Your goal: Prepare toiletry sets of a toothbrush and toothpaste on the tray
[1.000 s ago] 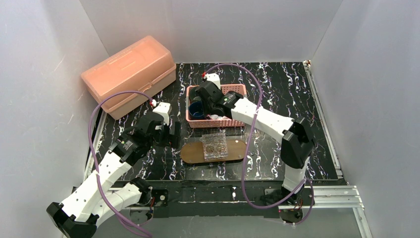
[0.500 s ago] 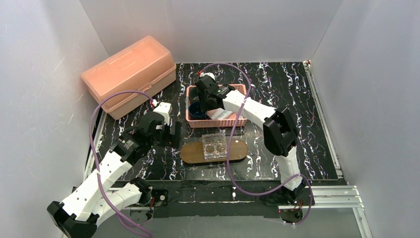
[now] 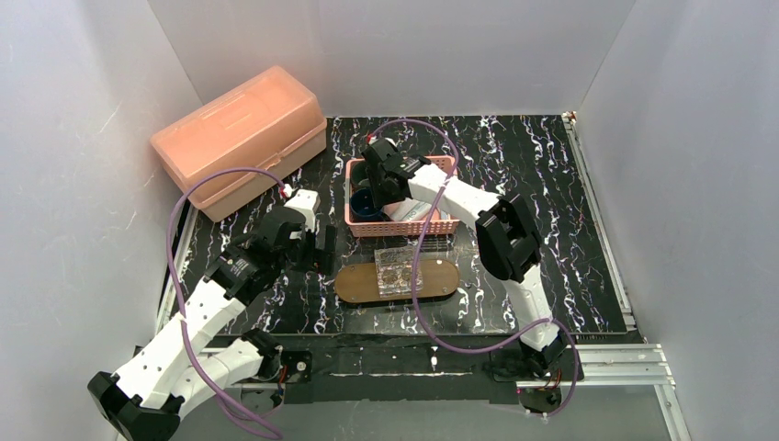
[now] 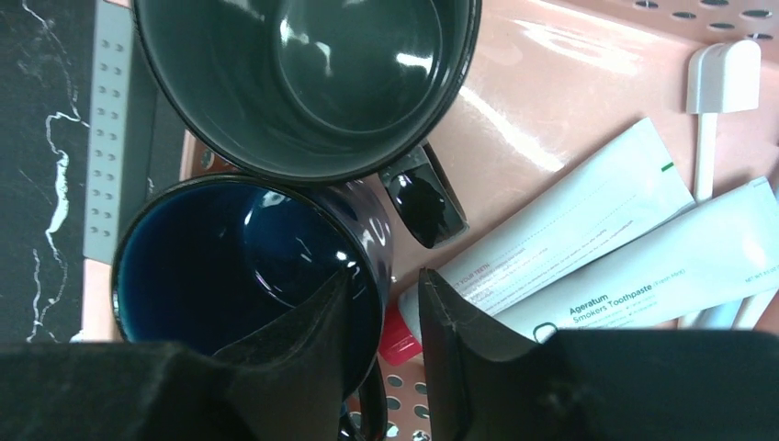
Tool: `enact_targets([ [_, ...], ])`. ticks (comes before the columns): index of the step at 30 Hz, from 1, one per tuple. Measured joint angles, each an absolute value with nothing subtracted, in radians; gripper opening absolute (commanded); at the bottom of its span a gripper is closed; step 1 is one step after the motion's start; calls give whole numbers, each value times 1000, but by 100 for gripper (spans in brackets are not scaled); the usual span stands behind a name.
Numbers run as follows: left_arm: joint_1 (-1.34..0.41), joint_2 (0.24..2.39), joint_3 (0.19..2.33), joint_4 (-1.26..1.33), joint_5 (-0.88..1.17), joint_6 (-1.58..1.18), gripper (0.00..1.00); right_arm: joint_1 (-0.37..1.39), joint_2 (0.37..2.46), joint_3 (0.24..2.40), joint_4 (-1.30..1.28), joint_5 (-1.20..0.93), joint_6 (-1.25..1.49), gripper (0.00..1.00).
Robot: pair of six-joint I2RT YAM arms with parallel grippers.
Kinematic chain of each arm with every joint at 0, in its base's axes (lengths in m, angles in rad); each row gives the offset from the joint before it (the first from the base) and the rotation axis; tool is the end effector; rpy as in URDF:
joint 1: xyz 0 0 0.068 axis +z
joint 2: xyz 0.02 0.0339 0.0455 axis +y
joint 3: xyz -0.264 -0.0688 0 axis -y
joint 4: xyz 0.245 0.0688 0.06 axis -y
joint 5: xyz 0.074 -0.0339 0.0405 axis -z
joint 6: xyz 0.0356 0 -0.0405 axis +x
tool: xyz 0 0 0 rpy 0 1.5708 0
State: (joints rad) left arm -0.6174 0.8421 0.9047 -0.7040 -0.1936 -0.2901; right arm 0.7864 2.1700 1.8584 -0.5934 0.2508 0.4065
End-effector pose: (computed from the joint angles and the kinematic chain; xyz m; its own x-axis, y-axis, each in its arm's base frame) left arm 0.1444 -0.0941 0.3205 -0.5940 0.0775 -0.8007 0.2844 0.9513 -0.1189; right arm 0.3506 0.3388 0.2282 -0.7386 -0.1978 -0.6445 -0.3107 0.9483 0.0650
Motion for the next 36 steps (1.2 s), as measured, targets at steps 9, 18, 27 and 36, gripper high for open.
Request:
enact_targets([
  [9, -617, 842, 905, -704, -194, -288, 98, 785, 2206, 1903, -601, 252, 383, 5],
  [18, -617, 843, 905, -704, -194, -287, 98, 783, 2207, 1913, -616, 249, 380, 1],
  [27, -617, 856, 905, -704, -194, -288, 98, 783, 2175, 1929, -659, 269, 368, 1],
  [36, -617, 876, 905, -704, -194, -287, 98, 783, 1963, 1935, -716, 312, 325, 1],
])
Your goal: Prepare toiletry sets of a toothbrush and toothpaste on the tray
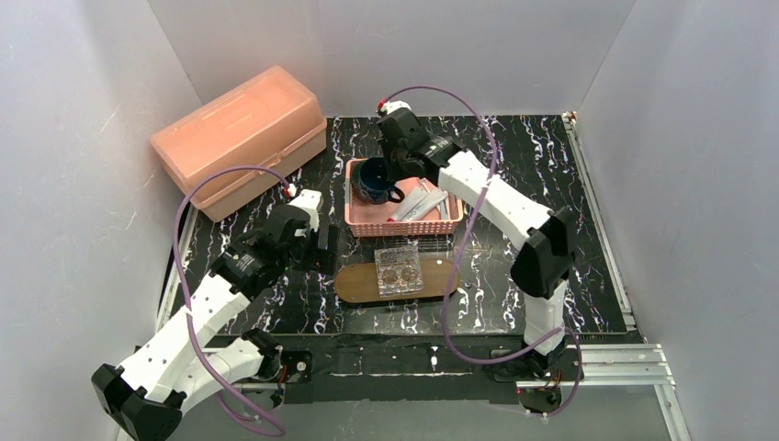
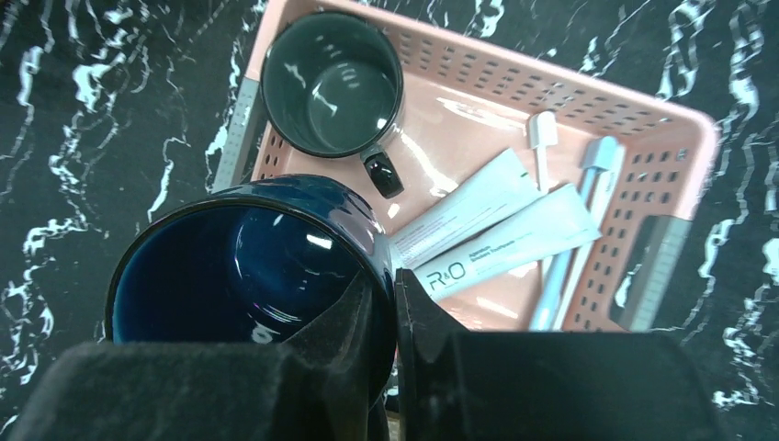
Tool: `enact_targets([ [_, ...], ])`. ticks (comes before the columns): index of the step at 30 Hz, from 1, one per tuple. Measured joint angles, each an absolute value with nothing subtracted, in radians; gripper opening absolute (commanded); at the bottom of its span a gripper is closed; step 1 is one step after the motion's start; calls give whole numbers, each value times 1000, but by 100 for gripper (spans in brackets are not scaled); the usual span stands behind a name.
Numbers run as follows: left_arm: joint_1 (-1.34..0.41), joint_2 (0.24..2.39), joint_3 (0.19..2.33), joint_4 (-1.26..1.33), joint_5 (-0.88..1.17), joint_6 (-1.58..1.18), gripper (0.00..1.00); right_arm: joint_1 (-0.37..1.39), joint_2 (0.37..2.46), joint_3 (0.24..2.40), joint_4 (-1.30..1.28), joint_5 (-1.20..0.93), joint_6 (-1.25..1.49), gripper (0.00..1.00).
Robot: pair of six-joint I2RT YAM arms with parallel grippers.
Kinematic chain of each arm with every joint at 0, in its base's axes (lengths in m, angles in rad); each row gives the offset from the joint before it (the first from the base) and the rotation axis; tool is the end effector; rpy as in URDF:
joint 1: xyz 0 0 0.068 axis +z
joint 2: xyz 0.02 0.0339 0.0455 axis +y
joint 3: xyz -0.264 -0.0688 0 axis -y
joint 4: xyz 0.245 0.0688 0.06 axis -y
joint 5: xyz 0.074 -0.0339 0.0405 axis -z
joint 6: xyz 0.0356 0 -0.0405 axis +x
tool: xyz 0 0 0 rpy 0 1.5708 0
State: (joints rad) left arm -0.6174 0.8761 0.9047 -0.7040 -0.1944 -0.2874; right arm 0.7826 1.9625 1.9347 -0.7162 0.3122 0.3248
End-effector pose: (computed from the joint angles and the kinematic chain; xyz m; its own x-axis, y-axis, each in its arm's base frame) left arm 0.1501 -0.0981 0.3152 -0.6150 0.0956 -0.7827 0.2823 0.9535 -0.1054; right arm 0.3245 0.3072 0.3376 -0.6181 -0.1864 -0.7637 -0.3308 0.9429 0.0377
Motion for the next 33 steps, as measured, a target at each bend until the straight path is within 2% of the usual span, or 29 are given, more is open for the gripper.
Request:
enact_targets([
  [7, -617, 888, 905, -704, -194, -287, 98, 783, 1807, 1884, -741, 342, 280, 1],
  [25, -617, 896, 905, -704, -195, -287, 98, 776, 1344, 1400, -828, 426, 229, 1],
  [33, -617, 900, 905, -704, -195, -286, 98, 773, 1216, 1224, -850, 419, 271, 1],
])
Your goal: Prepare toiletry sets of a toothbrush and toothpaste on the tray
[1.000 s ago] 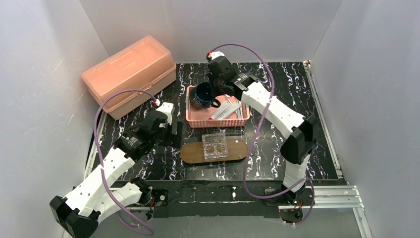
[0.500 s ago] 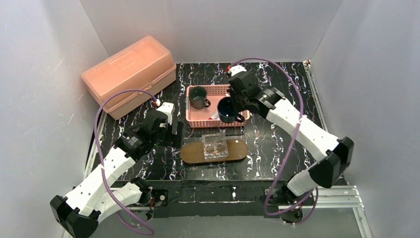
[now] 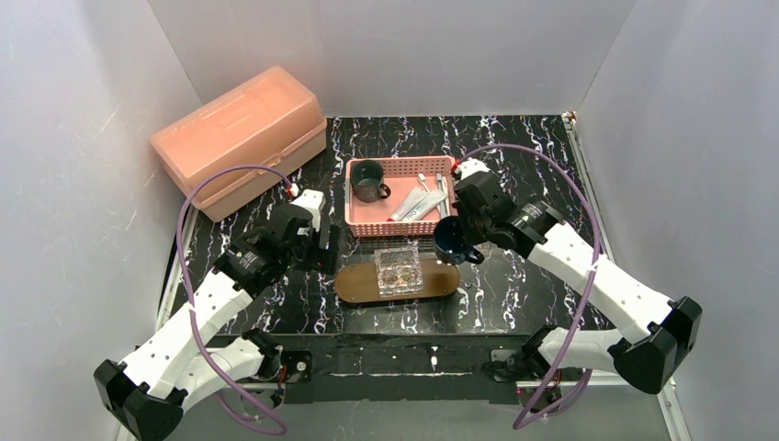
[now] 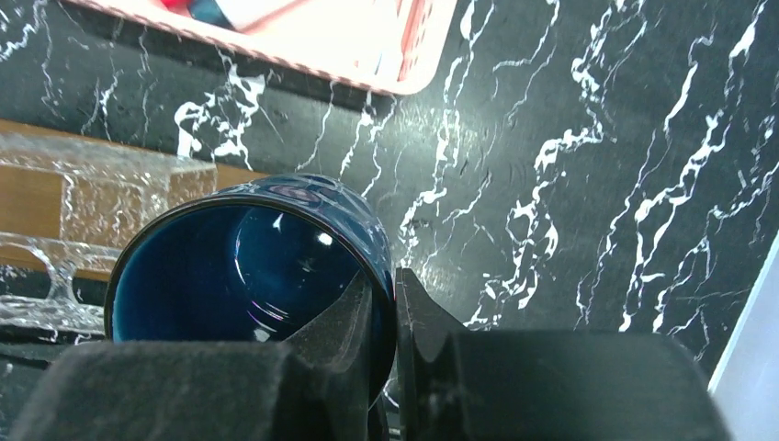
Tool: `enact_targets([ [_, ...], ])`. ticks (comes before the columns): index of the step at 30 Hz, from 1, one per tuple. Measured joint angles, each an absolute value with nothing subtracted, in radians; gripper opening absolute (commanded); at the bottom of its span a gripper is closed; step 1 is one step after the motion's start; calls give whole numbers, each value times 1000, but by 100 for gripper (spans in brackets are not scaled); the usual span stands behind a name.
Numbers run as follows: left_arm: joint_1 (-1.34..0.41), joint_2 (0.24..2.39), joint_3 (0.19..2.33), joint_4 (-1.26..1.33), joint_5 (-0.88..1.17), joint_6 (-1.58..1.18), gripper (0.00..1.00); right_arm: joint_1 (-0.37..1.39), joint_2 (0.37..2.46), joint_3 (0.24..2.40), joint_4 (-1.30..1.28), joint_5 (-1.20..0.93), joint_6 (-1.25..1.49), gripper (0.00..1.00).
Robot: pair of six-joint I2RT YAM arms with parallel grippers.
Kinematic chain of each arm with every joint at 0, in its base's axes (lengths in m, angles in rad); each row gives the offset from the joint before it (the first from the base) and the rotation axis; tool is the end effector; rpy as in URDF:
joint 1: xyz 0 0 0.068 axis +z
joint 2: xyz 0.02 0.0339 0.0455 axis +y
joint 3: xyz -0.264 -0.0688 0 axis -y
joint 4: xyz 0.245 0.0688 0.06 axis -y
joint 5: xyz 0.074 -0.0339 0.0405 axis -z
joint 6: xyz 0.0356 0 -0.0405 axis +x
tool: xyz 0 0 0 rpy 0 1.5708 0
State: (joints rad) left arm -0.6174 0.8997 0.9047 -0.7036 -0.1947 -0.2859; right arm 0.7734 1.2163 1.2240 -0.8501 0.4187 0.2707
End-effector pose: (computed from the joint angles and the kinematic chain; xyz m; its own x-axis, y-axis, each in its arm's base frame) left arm 0.1540 -0.1009 0.3114 -0.6292 0.1074 -0.7698 0.2811 0.9548 -0.0966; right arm 0.1846 0.1600 0.3435 -0.6334 -0.2770 -0.7226 -0.2856 0.9515 -0.1143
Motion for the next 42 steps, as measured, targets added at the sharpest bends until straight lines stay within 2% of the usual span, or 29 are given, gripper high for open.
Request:
enact_targets([
  [16, -617, 900, 905, -704, -194, -283, 98, 773, 1114, 944, -801, 327, 391, 1],
  [42, -617, 902, 905, -704, -194, -283, 98, 773, 1175, 884, -643, 332, 445, 1],
])
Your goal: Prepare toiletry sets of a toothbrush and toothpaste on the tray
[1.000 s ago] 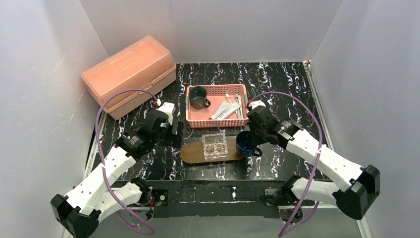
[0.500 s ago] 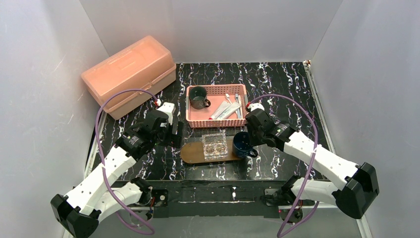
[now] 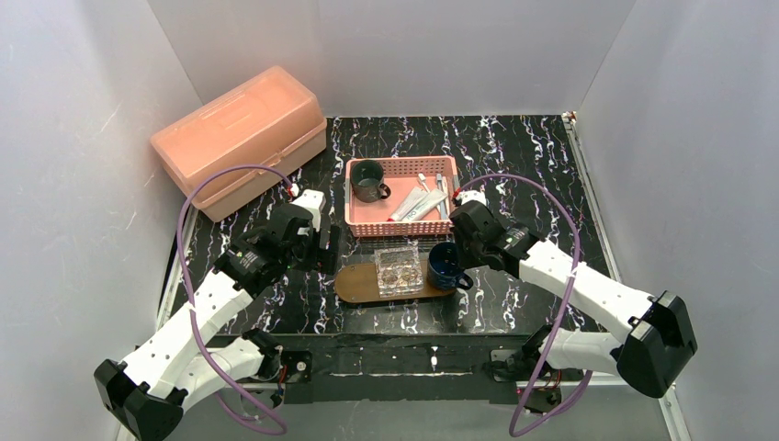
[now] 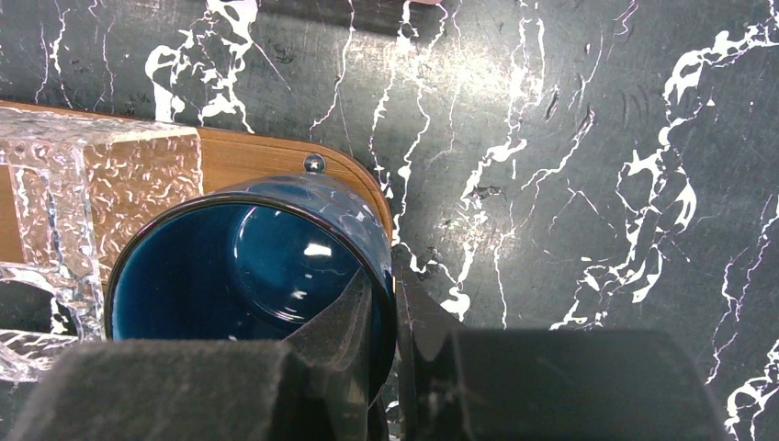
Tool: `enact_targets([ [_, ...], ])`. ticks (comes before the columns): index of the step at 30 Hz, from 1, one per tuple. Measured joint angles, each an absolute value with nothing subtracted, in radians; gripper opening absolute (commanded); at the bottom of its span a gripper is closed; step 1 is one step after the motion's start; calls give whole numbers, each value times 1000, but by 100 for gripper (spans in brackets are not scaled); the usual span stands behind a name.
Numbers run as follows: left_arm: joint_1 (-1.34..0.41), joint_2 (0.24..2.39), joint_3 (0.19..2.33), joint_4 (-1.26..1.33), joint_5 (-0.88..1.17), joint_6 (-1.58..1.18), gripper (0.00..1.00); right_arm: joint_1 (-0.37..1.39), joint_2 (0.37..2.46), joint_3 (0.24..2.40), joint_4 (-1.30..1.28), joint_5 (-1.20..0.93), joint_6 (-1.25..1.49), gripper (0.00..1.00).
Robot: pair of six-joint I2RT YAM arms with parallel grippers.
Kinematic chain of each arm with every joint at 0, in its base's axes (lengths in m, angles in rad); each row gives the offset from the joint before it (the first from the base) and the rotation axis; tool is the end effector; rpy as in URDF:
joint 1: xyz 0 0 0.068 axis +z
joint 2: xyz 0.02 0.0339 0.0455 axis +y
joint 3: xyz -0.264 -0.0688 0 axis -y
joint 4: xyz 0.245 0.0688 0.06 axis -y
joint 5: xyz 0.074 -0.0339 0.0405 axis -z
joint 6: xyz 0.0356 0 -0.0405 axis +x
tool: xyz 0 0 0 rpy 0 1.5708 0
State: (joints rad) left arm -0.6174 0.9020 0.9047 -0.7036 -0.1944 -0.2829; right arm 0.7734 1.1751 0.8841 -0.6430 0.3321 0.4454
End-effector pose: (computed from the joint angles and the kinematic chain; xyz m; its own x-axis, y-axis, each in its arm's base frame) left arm 0.1543 -0.1011 0.3110 -0.6299 0.1113 -0.7687 0.2831 0.9545 -0.0937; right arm 0.1757 0.1553 0.2577 -0.7439 -0.1571 -0.6495 -0.2229 0.9746 0.0196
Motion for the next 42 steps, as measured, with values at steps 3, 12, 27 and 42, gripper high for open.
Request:
enact_targets([
  [3, -617, 902, 905, -704, -194, -283, 98, 773, 1178, 873, -627, 335, 447, 1],
  [12, -617, 902, 905, -704, -194, -283, 98, 773, 1187, 852, -616, 334, 457, 1],
  [27, -617, 902, 905, -704, -194, -283, 98, 773, 1187, 852, -602, 334, 467, 20],
  [42, -617, 902, 905, -704, -194, -280, 98, 789, 1187, 837, -600, 334, 468, 21],
])
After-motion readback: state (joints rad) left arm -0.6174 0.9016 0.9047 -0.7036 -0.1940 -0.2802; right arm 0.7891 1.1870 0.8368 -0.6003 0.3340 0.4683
